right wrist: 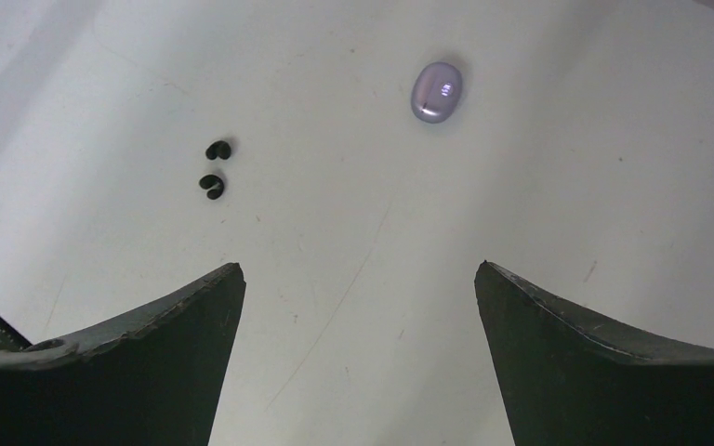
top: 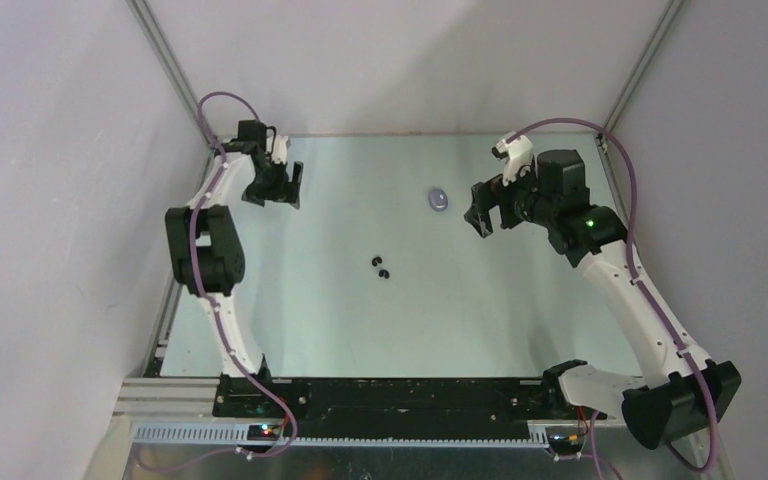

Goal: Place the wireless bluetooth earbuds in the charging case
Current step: Move the charging case to the center of the board.

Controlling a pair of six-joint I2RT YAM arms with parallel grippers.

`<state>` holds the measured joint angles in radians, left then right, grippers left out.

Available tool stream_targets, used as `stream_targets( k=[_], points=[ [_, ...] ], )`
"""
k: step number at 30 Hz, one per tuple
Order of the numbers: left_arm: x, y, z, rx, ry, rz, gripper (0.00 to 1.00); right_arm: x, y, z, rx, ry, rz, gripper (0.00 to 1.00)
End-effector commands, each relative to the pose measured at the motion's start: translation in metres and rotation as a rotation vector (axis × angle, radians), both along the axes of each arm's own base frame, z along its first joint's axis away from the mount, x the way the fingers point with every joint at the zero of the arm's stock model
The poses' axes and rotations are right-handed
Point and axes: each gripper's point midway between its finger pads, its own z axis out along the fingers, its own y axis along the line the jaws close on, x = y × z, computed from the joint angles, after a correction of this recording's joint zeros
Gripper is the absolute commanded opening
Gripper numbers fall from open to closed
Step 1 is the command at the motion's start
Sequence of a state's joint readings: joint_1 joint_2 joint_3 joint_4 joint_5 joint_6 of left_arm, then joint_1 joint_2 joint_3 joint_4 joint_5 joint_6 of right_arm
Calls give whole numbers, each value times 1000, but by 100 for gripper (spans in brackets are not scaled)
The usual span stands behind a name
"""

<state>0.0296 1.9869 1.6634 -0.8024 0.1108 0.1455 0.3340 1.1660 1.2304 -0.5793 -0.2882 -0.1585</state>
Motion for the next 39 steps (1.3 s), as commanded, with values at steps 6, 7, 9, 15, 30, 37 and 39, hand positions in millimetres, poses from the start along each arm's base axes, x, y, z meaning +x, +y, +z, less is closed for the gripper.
stream_targets(
  k=[6,7,9,15,30,37,39],
  points=[
    [84,19,-26,3,-66,233,99,15,-11,10,-26,-76,-57,100],
    [95,18,-28,-4,-83,245,99,15,-9,9,-32,-79,-53,99],
    [114,25,-29,15,-122,277,99,16,-6,7,-48,-81,-49,99],
    [141,34,-29,25,-180,338,89,19,7,-1,-112,-99,-41,99],
    [143,54,-30,114,-153,437,71,10,10,18,-100,-158,-48,99],
    [139,48,-31,99,-127,411,74,5,8,27,-72,-178,-42,99],
    [141,43,-23,73,-145,382,89,4,8,28,-69,-181,-40,99]
  ],
)
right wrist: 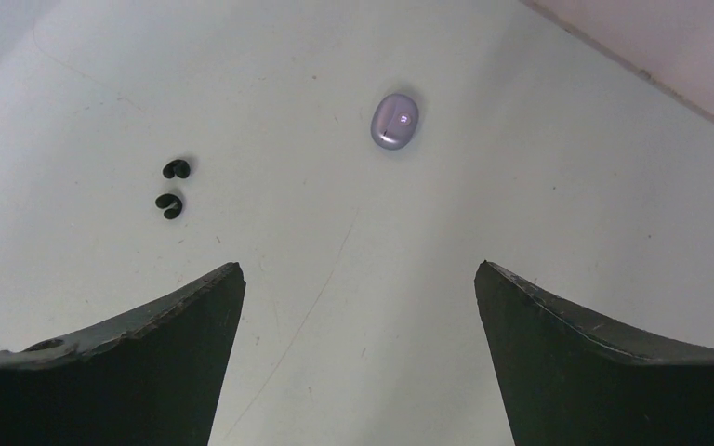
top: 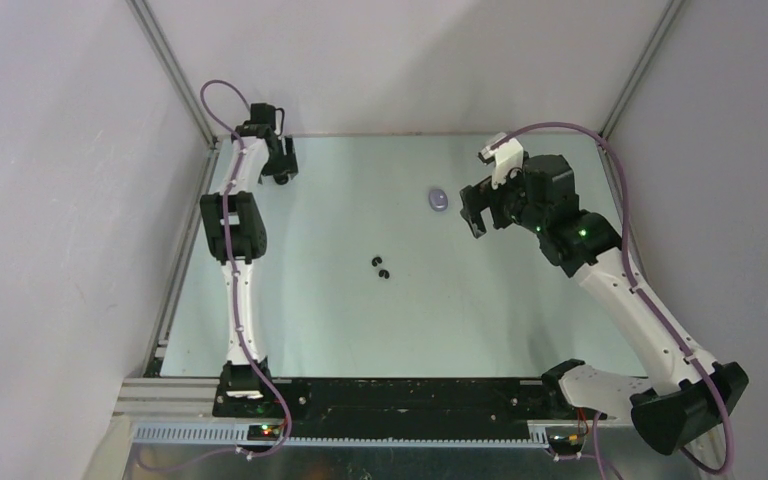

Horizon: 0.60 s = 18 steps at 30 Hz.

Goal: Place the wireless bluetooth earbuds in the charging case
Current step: Move the charging case to the center of the board.

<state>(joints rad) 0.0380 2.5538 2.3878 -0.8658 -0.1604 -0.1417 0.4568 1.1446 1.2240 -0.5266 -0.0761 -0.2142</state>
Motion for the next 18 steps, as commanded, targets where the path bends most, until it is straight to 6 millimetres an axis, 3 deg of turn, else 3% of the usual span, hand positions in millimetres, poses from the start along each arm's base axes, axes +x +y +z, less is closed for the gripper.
stream_targets(
  k=[1,5,9,13,17,18],
  points=[
    [12,-2,29,-27,-78,-17,94,0,1,17,37,-54,8,99],
    [25,-3,62,-48,-220,-14,99,-1,2,16,36,-52,10,99],
    [39,4,82,-40,-311,40,99,2,0,13,26,-49,3,99],
    [51,10,82,-81,-343,118,99,6,-4,11,18,-46,-16,99],
    [58,-1,62,-294,-347,195,100,11,-11,8,11,-40,-42,99],
    [62,-13,59,-397,-355,209,99,13,-14,7,9,-38,-53,99]
  ],
)
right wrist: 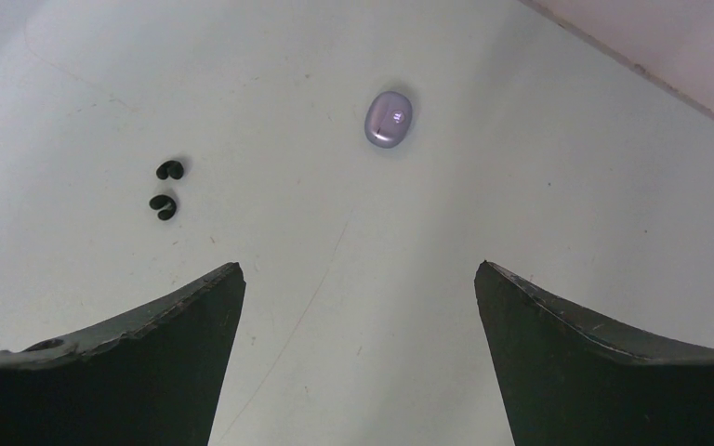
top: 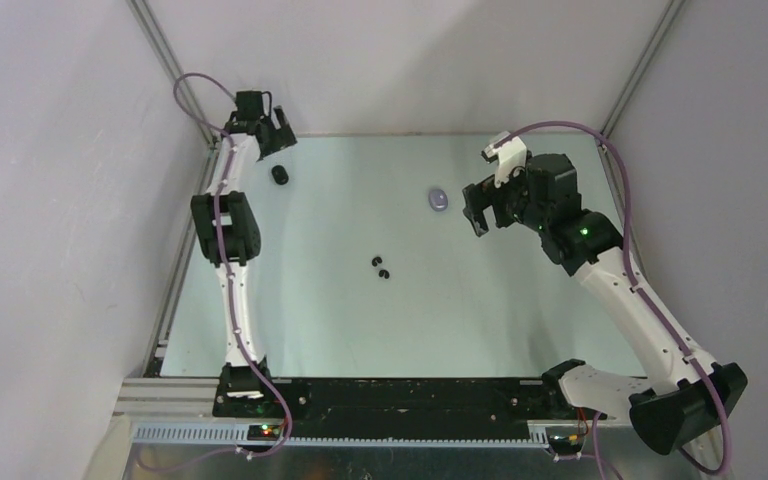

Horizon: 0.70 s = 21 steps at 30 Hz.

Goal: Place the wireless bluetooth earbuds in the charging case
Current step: Move the charging case to the center of the board.

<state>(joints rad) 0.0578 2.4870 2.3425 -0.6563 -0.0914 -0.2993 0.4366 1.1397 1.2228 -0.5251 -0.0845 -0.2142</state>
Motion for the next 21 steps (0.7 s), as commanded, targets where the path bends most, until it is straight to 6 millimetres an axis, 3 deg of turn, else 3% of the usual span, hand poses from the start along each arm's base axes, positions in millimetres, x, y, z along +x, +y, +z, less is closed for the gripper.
stream_targets(
  k=[1,5,7,14,19,21],
  points=[
    [19,-12,0,-323,-88,105,99,12,-9,5,1,-32,-43,99],
    [18,-34,-27,-406,-37,95,99,18,-13,-1,-11,-22,-64,99],
    [17,-34,-35,-402,-21,117,100,21,-13,-4,-20,-10,-71,99],
    [22,-22,-31,-343,-37,155,100,27,-13,-14,-48,20,-86,99],
    [18,-35,-39,-396,-12,115,91,29,-12,-18,-59,28,-86,99],
    [14,-40,-41,-400,5,95,94,29,-10,-18,-58,30,-83,99]
  ],
)
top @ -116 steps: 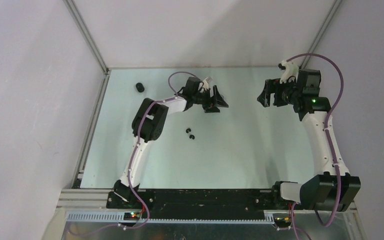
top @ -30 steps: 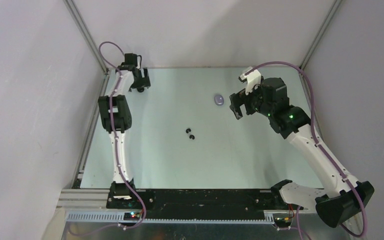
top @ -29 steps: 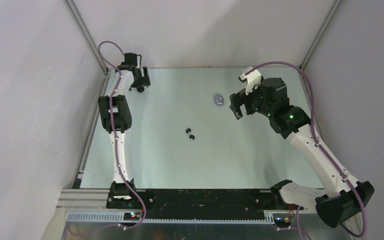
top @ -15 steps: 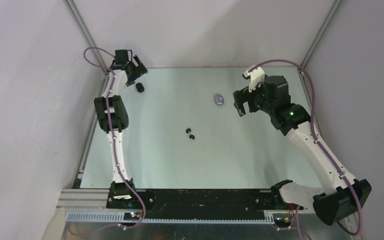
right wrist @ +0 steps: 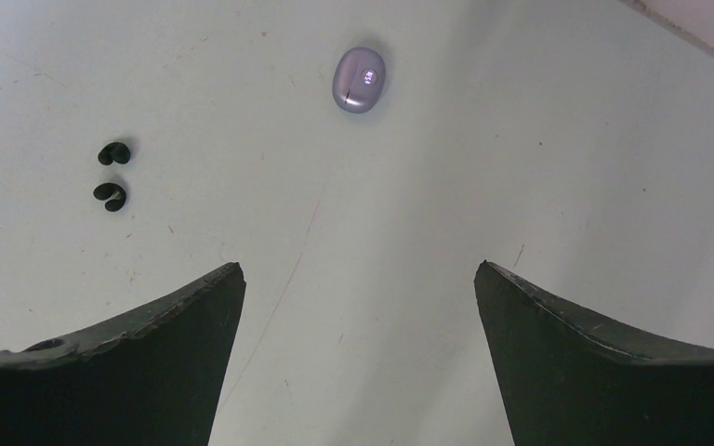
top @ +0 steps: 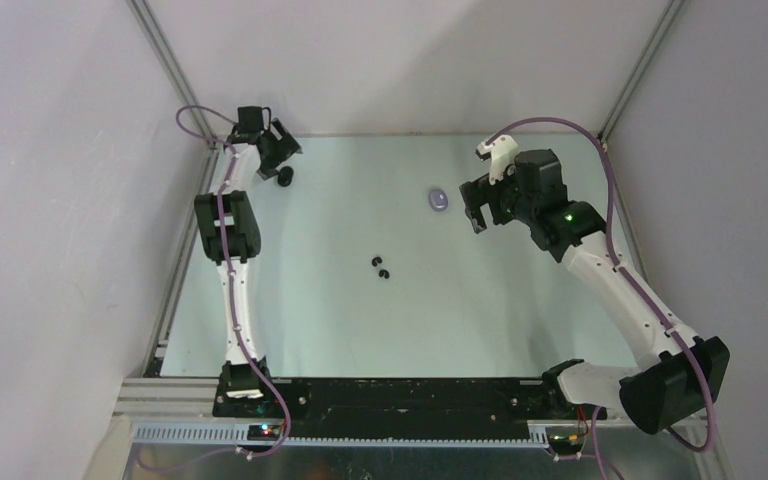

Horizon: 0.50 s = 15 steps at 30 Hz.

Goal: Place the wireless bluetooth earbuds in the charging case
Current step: Move the charging case to the center of the board.

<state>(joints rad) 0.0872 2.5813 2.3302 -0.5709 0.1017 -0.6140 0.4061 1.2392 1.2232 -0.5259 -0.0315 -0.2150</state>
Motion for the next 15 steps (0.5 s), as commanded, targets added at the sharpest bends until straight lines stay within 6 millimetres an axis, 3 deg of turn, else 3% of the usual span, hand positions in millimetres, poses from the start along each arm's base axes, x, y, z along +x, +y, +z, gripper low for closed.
stream_targets(
  k=[1,7,15],
  points=[
    [-5,-17,2,-40,10,-41,96,5,2,17,5,-52,-5,99],
    [-23,-30,-1,-70,53,-66,97,2,2,23,15,-68,-1,99],
    [-56,-63,-6,-67,76,-166,99,-5,1,34,40,-87,13,98]
  ],
)
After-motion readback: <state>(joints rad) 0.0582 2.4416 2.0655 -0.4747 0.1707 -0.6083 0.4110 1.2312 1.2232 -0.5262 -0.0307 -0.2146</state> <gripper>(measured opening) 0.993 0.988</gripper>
